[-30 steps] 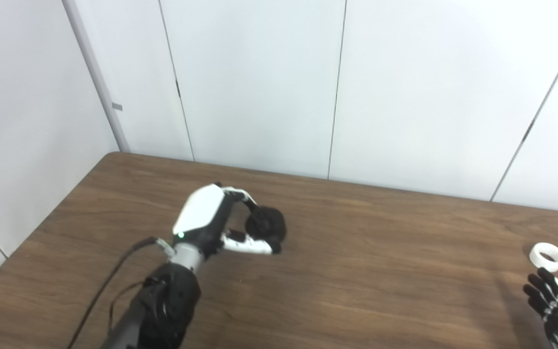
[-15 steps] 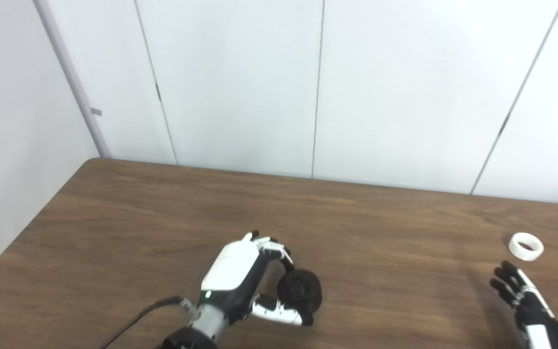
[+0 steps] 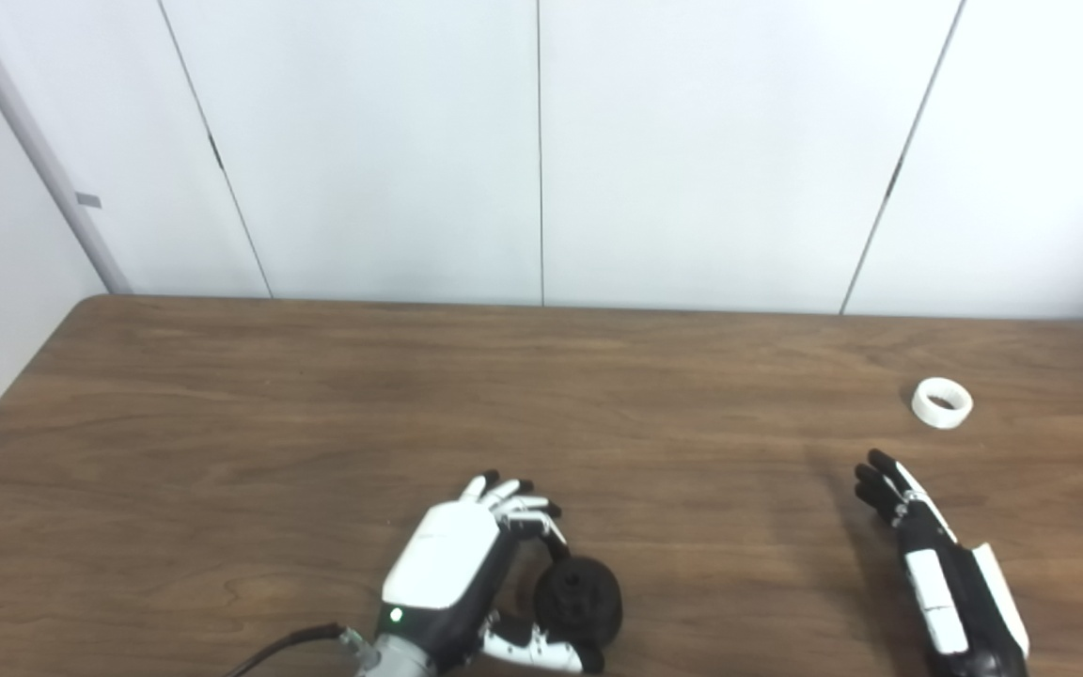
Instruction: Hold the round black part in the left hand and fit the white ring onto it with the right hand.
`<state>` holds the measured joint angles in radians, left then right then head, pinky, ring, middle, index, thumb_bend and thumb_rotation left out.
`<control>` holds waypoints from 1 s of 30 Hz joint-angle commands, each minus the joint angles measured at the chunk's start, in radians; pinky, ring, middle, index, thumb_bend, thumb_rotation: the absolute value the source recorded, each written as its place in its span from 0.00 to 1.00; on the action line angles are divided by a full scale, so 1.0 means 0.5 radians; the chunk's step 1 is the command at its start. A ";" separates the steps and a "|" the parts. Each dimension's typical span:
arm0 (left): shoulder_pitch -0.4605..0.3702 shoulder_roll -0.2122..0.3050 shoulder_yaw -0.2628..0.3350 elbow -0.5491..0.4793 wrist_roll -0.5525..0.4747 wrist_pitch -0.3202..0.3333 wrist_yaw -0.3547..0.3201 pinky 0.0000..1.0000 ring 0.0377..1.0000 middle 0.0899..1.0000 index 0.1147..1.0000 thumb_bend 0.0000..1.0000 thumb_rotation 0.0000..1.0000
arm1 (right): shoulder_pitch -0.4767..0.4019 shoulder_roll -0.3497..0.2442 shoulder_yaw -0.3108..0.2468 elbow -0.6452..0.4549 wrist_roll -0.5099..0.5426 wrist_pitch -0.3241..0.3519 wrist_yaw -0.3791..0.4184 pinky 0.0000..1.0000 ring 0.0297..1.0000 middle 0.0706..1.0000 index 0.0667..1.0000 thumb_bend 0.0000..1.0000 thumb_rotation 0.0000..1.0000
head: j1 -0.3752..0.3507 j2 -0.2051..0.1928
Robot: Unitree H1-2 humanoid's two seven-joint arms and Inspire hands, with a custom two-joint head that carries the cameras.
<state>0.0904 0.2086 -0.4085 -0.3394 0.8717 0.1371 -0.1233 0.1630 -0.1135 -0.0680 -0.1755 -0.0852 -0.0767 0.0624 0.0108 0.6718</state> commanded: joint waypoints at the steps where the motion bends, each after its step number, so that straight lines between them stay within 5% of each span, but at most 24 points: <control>1: -0.003 -0.013 -0.010 -0.001 0.027 -0.082 0.063 1.00 0.93 0.79 0.42 0.52 0.05 | 0.075 0.078 0.042 0.011 -0.001 0.034 -0.034 0.98 0.90 0.89 0.91 0.58 1.00 | -0.006 0.006; 10: 0.067 -0.023 -0.017 0.084 0.050 -0.129 0.056 1.00 0.94 0.81 0.42 0.52 0.05 | 0.087 0.081 0.101 -0.079 -0.063 0.096 -0.107 0.95 0.88 0.88 0.89 0.58 1.00 | -0.094 0.080; 25: 0.132 -0.045 0.019 0.257 0.023 -0.238 0.249 1.00 0.91 0.79 0.42 0.52 0.06 | 0.072 0.019 0.140 -0.237 -0.103 0.219 -0.129 0.90 0.88 0.87 0.87 0.53 1.00 | -0.157 0.145; 30: 0.136 -0.020 0.034 0.272 0.017 -0.258 0.266 1.00 0.92 0.79 0.42 0.52 0.06 | 0.013 -0.031 0.141 -0.382 -0.236 0.371 -0.126 0.84 0.89 0.89 0.87 0.56 0.86 | -0.234 0.148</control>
<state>0.1428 0.1746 -0.3963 -0.2332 0.8723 0.0014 0.0254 0.1676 -0.1210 0.0020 -0.3158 -0.1763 0.1001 -0.0006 -0.0965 0.7455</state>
